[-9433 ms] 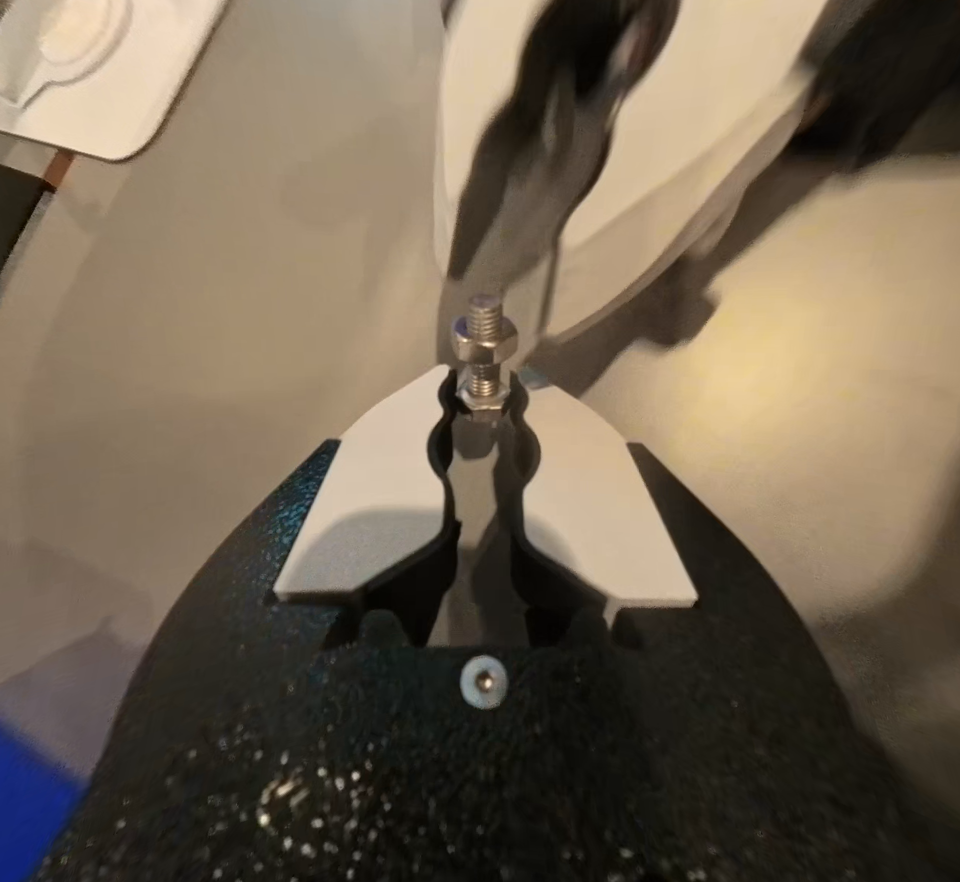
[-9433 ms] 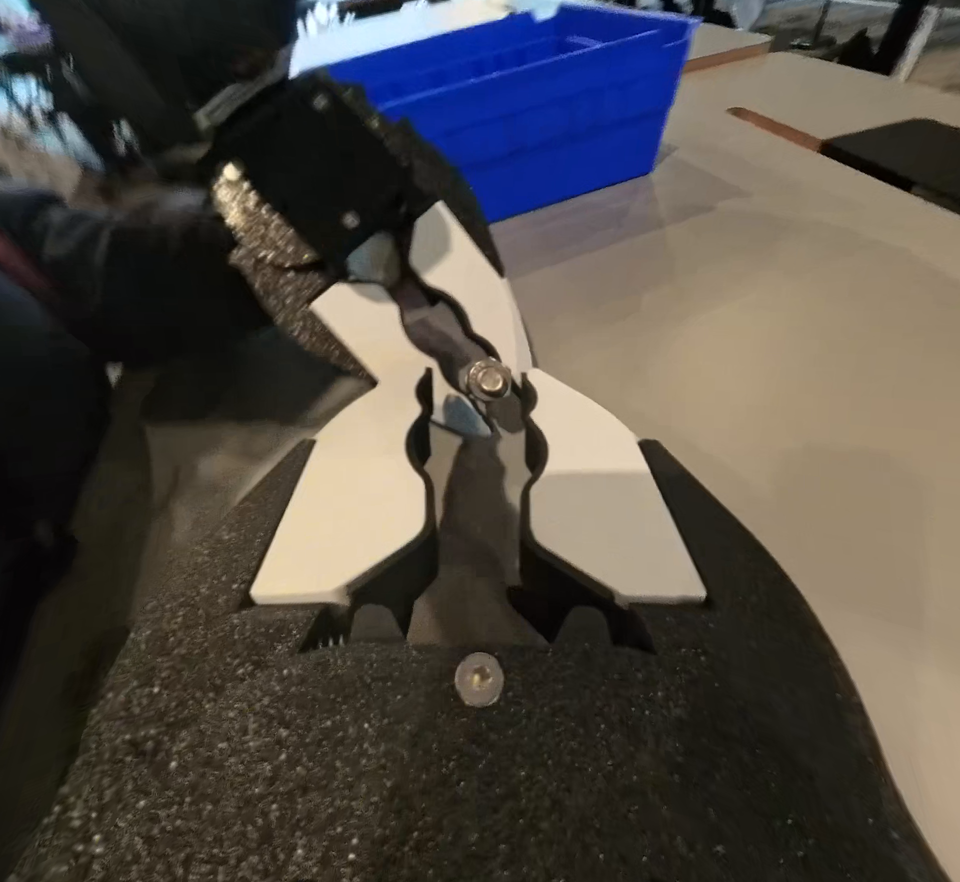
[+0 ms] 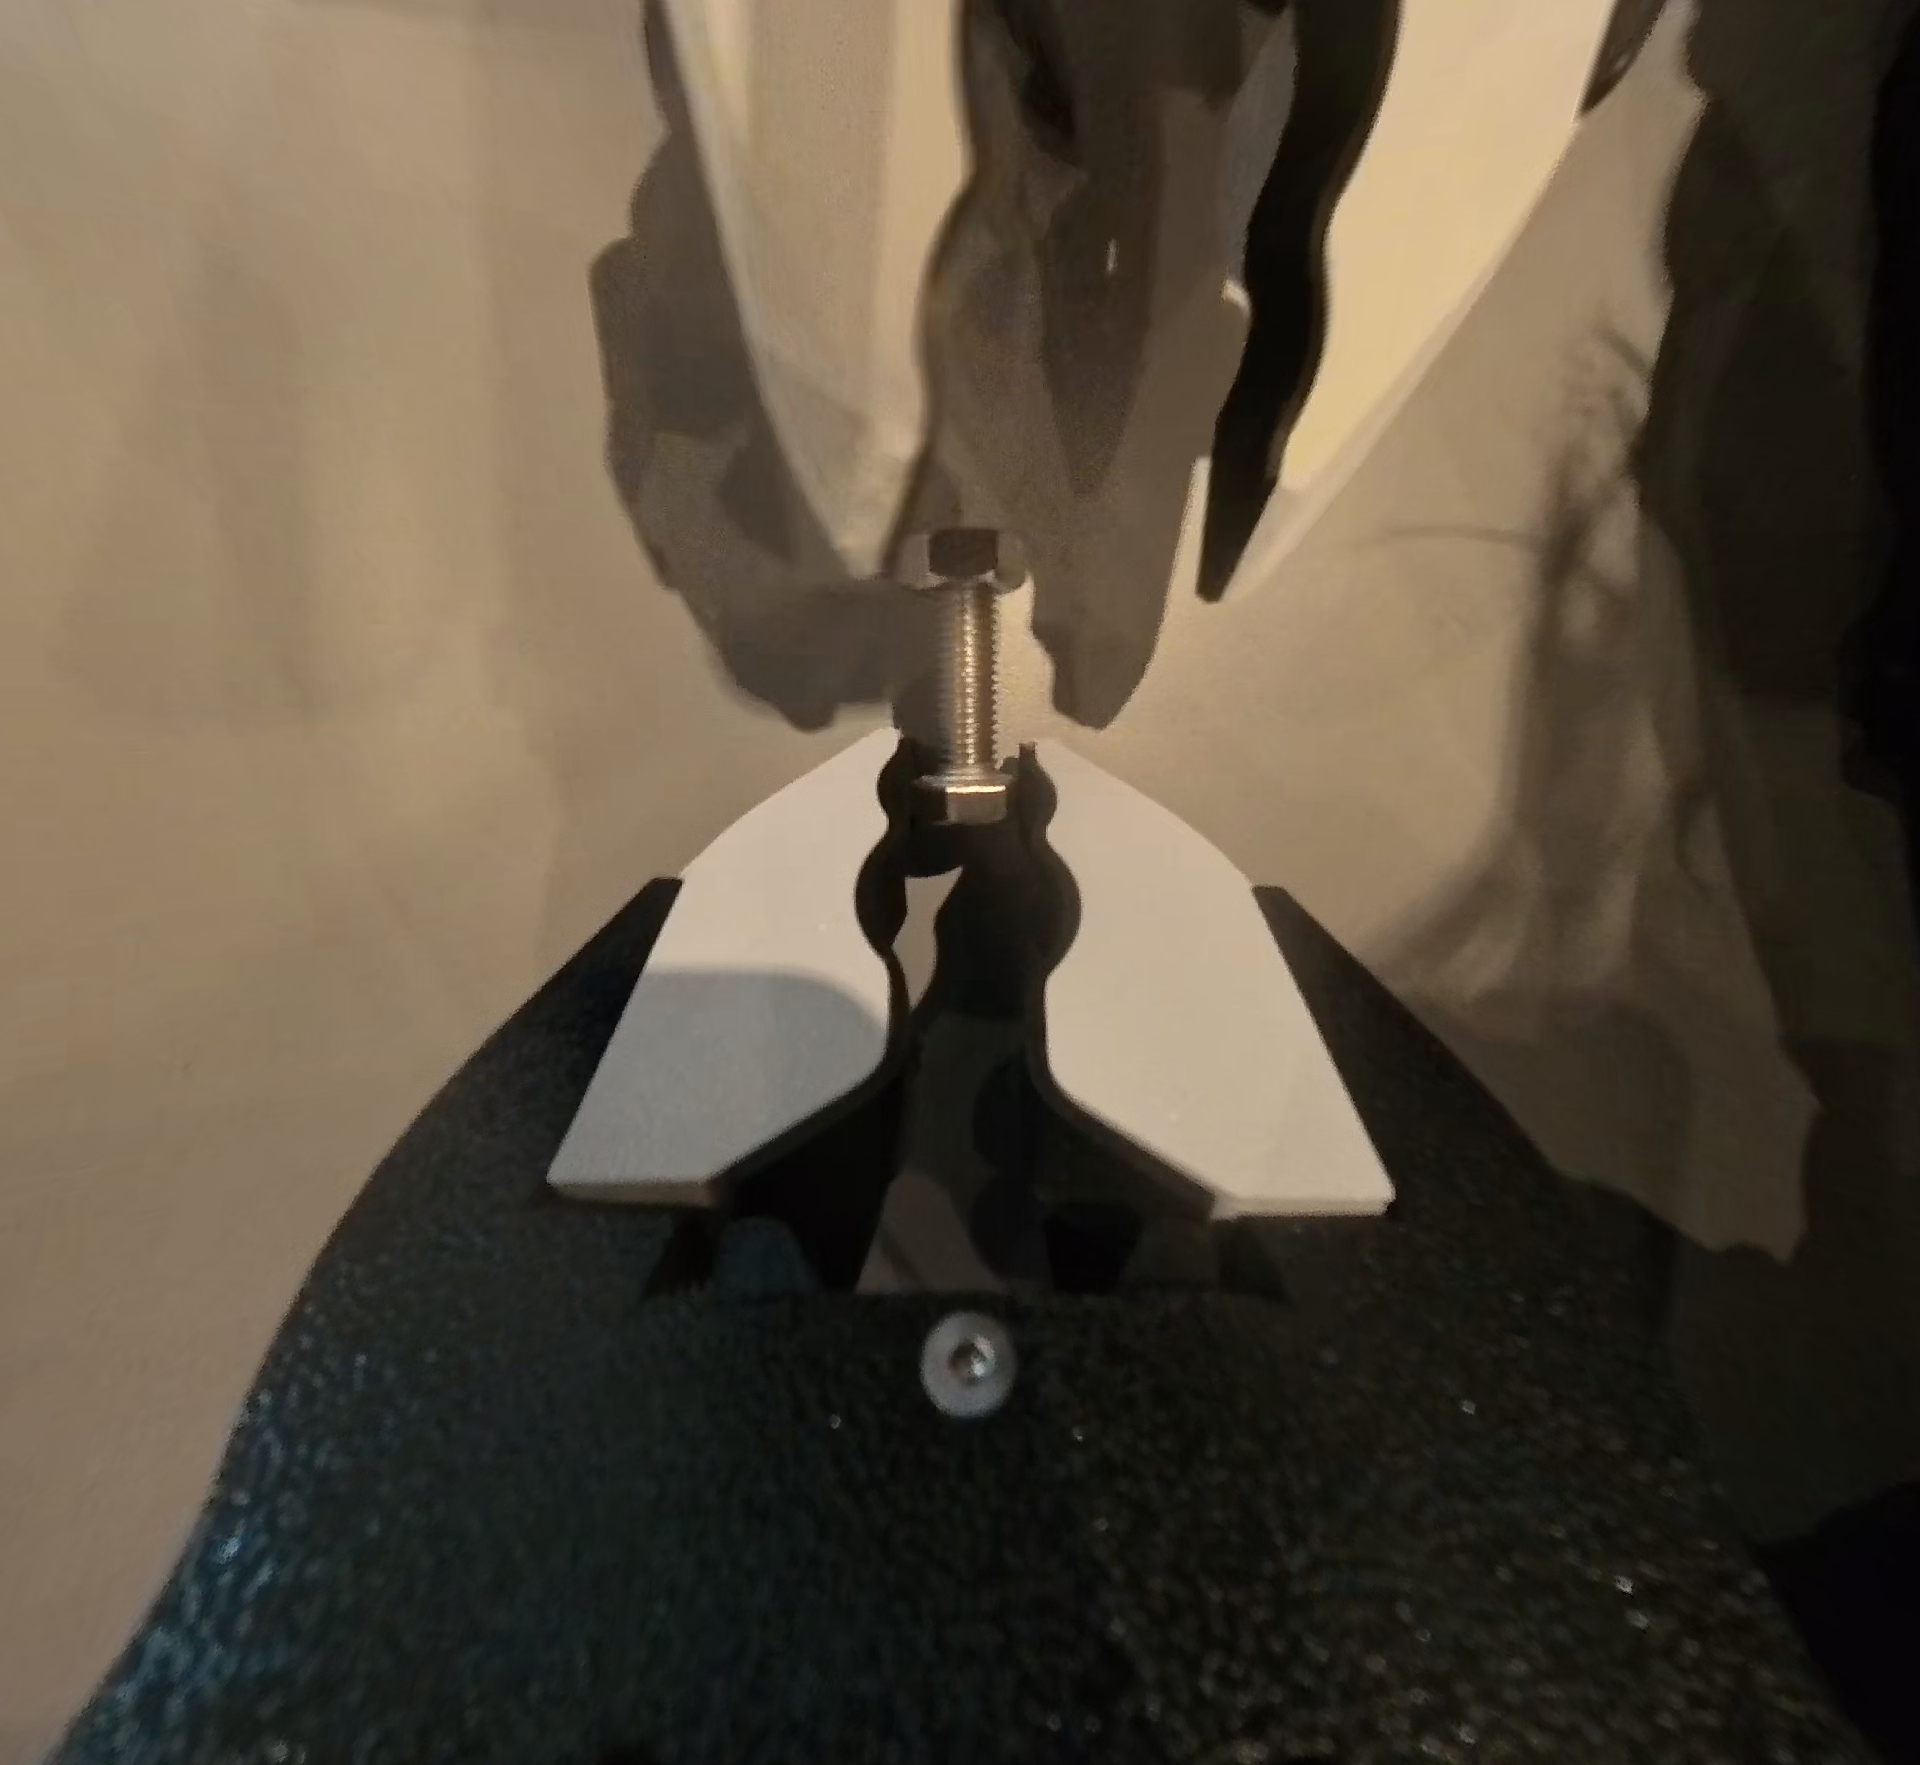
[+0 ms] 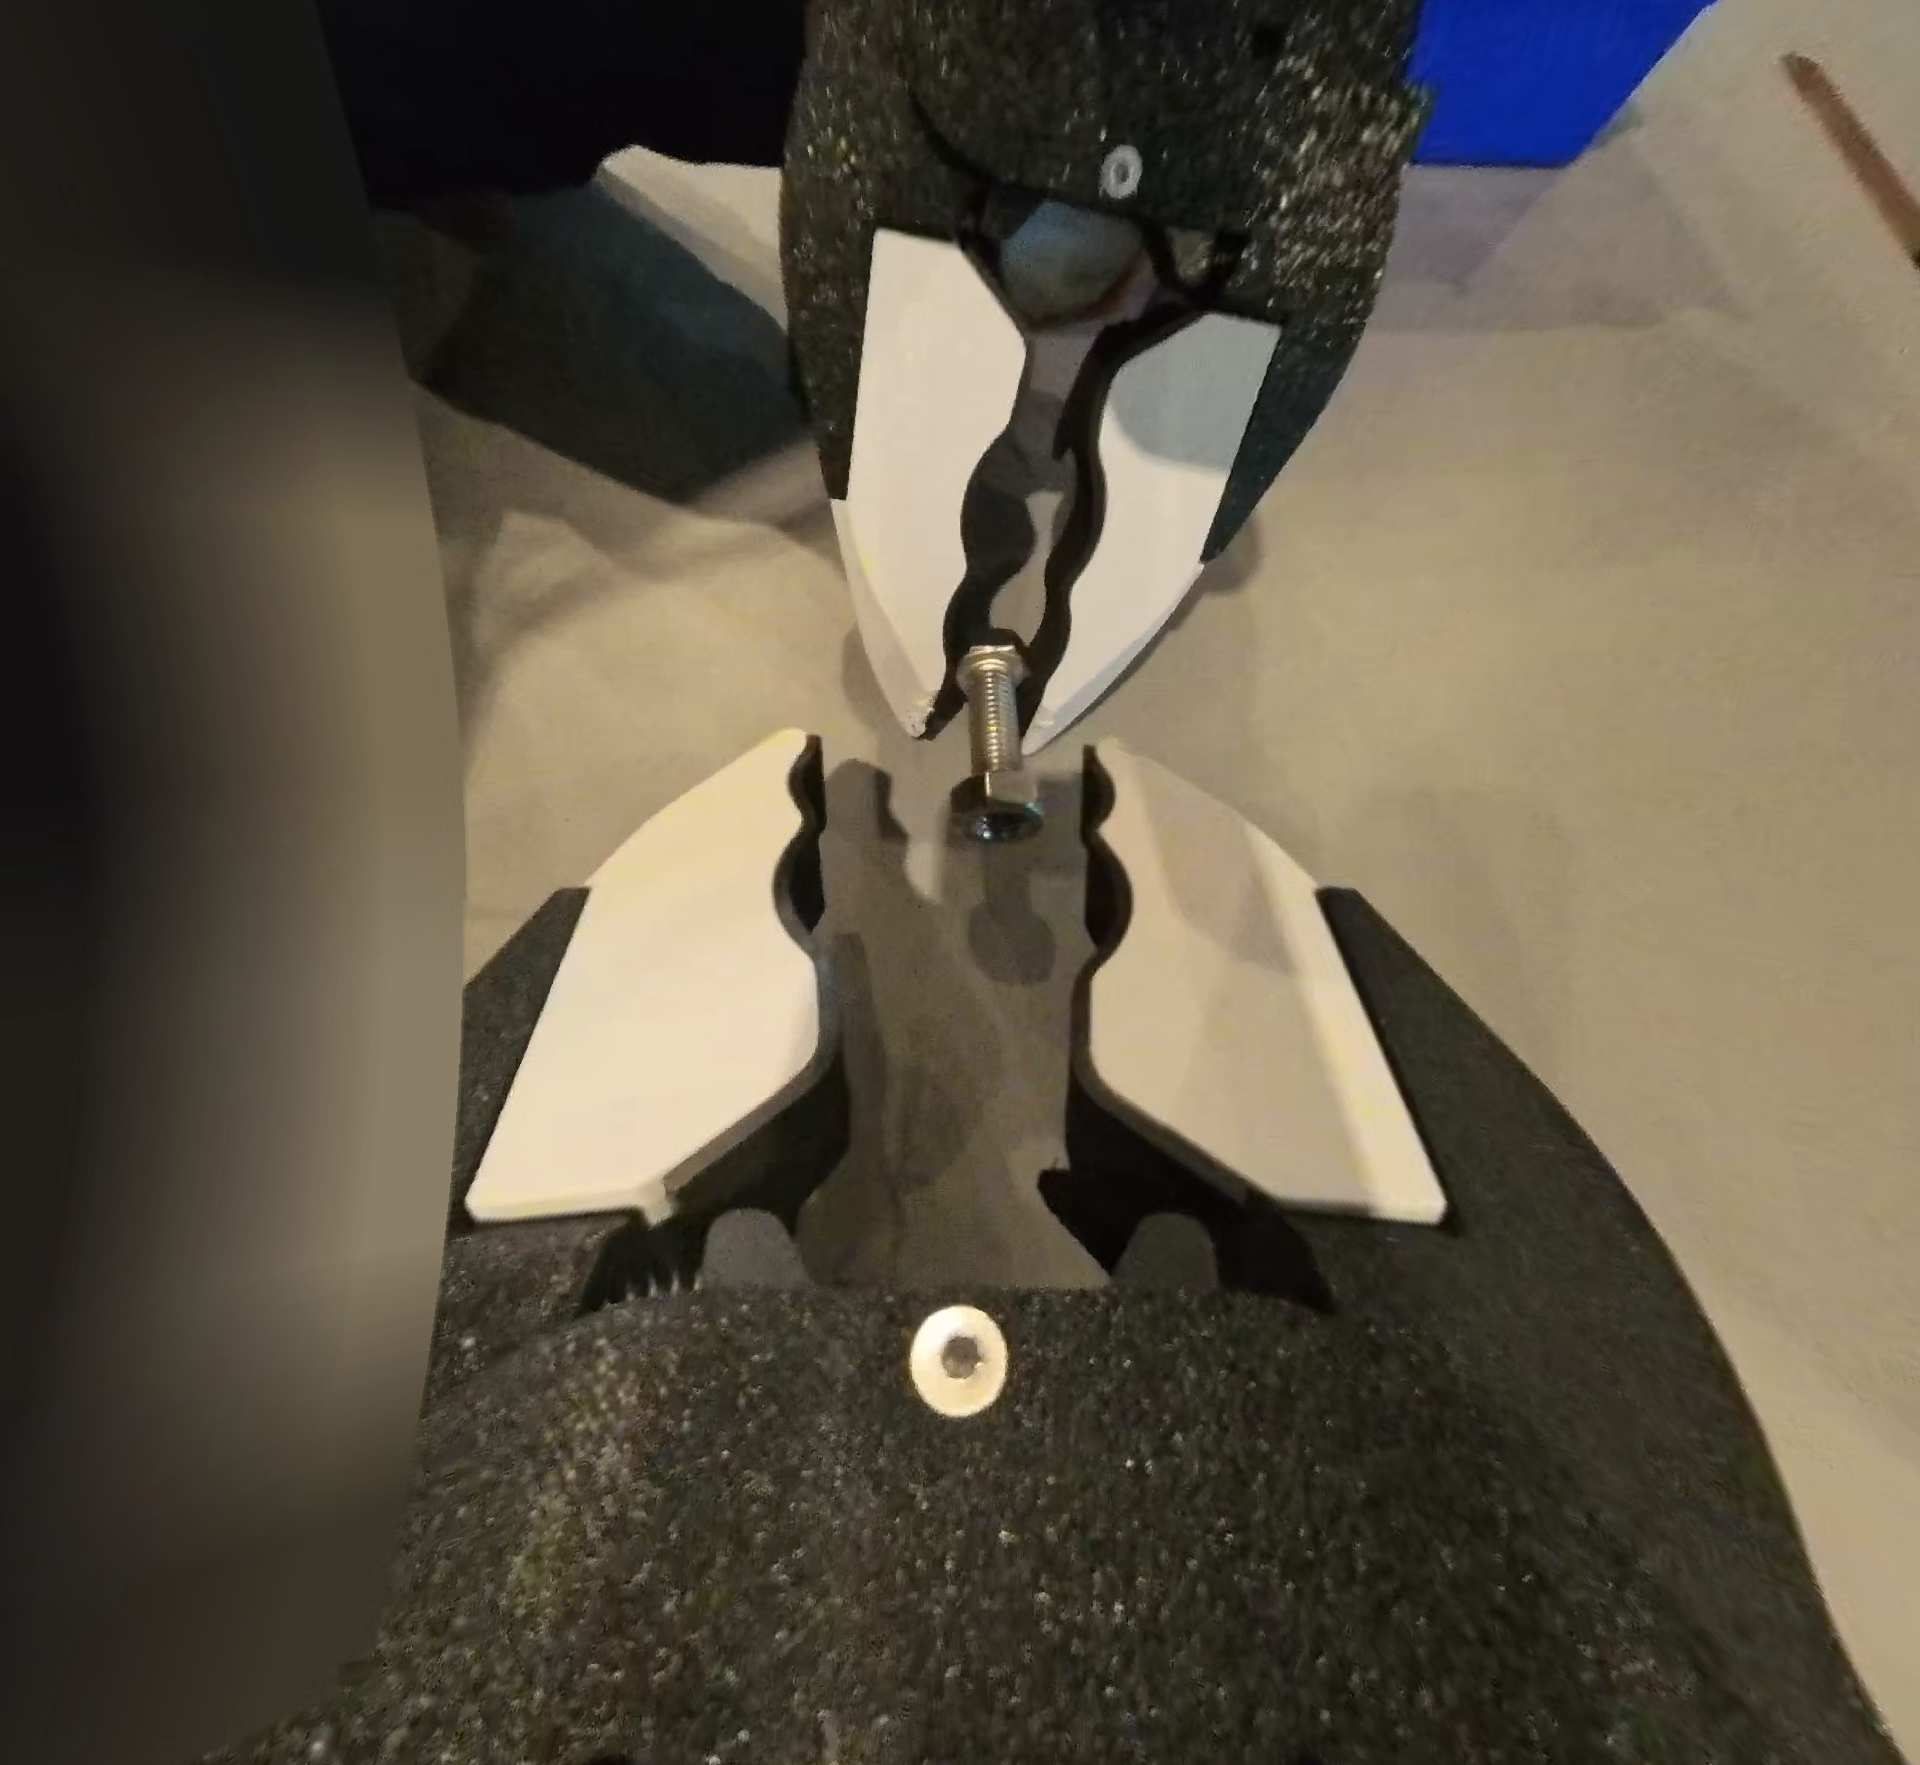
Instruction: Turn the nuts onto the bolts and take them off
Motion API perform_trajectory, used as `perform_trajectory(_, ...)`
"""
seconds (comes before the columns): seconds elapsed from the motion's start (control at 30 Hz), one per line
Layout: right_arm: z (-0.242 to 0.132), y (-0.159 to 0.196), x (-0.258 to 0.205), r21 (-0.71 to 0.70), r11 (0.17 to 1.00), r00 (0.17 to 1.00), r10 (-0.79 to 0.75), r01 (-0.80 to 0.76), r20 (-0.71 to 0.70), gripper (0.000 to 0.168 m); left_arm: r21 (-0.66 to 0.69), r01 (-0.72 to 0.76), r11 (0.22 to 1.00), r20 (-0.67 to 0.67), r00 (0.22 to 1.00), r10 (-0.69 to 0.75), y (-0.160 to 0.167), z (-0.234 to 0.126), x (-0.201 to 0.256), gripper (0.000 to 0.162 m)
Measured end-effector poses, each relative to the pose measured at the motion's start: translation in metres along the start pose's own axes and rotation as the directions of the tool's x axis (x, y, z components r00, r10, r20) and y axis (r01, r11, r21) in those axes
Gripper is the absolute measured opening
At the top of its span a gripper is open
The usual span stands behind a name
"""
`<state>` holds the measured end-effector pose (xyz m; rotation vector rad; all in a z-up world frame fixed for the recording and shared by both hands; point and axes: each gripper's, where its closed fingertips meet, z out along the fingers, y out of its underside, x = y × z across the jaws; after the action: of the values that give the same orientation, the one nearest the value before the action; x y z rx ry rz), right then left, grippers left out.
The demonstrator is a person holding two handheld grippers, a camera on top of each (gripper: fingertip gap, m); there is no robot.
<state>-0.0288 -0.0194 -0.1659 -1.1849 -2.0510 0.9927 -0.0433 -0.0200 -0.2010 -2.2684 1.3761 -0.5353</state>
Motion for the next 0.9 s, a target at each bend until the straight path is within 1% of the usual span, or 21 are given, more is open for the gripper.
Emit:
perform_trajectory(0.03, 0.001, 0.002, -0.003, -0.015, 1.000, 1.000, 0.006, -0.006, 0.019, 0.046, -0.001, 0.001, 1.000, 0.000, 1.000, -0.001, 0.000, 0.000, 0.000, 0.018)
perform_trajectory(0.1, -0.001, 0.004, -0.018, -0.037, 0.999, 0.992, 0.019, -0.015, 0.126, 0.034, -0.002, 0.001, 1.000, -0.001, 1.000, -0.001, 0.000, 0.000, 0.000, 0.018)
perform_trajectory(0.13, -0.003, 0.003, -0.021, -0.031, 0.999, 0.989, 0.023, -0.019, 0.145, 0.029, -0.003, 0.003, 1.000, -0.002, 1.000, -0.003, 0.000, 0.000, 0.000, 0.018)
perform_trajectory(0.2, -0.005, 0.001, -0.014, -0.011, 1.000, 0.996, 0.012, -0.011, 0.093, 0.017, -0.004, 0.005, 1.000, -0.003, 1.000, -0.005, 0.000, 0.000, 0.000, 0.018)
perform_trajectory(0.23, -0.005, 0.001, -0.009, -0.002, 1.000, 0.998, 0.007, -0.007, 0.060, 0.025, -0.006, 0.006, 1.000, -0.003, 1.000, -0.006, 0.000, 0.000, 0.000, 0.018)
perform_trajectory(0.3, -0.005, 0.001, -0.003, -0.001, 1.000, 1.000, 0.013, -0.013, 0.027, 0.030, -0.012, 0.008, 1.000, -0.001, 1.000, -0.008, 0.000, 0.000, 0.000, 0.018)
perform_trajectory(0.4, -0.006, 0.009, 0.005, -0.030, 0.998, 0.998, 0.053, -0.053, -0.022, 0.029, -0.030, 0.016, 0.999, 0.022, 1.000, -0.016, 0.002, -0.001, -0.001, 0.019)
perform_trajectory(0.57, -0.005, 0.028, 0.008, -0.111, 0.987, 0.993, 0.107, -0.113, -0.057, 0.026, -0.069, 0.063, 0.996, 0.085, 0.995, -0.057, 0.009, -0.006, -0.010, 0.019)
perform_trajectory(0.77, -0.003, 0.029, 0.011, -0.106, 0.985, 0.989, 0.129, -0.136, -0.068, 0.024, -0.132, 0.099, 0.986, 0.114, 0.990, -0.085, 0.012, -0.008, -0.010, 0.019)
perform_trajectory(0.9, -0.002, 0.028, 0.018, -0.098, 0.984, 0.984, 0.139, -0.150, -0.112, 0.024, -0.133, 0.118, 0.984, 0.130, 0.986, -0.101, 0.014, -0.009, -0.011, 0.019)
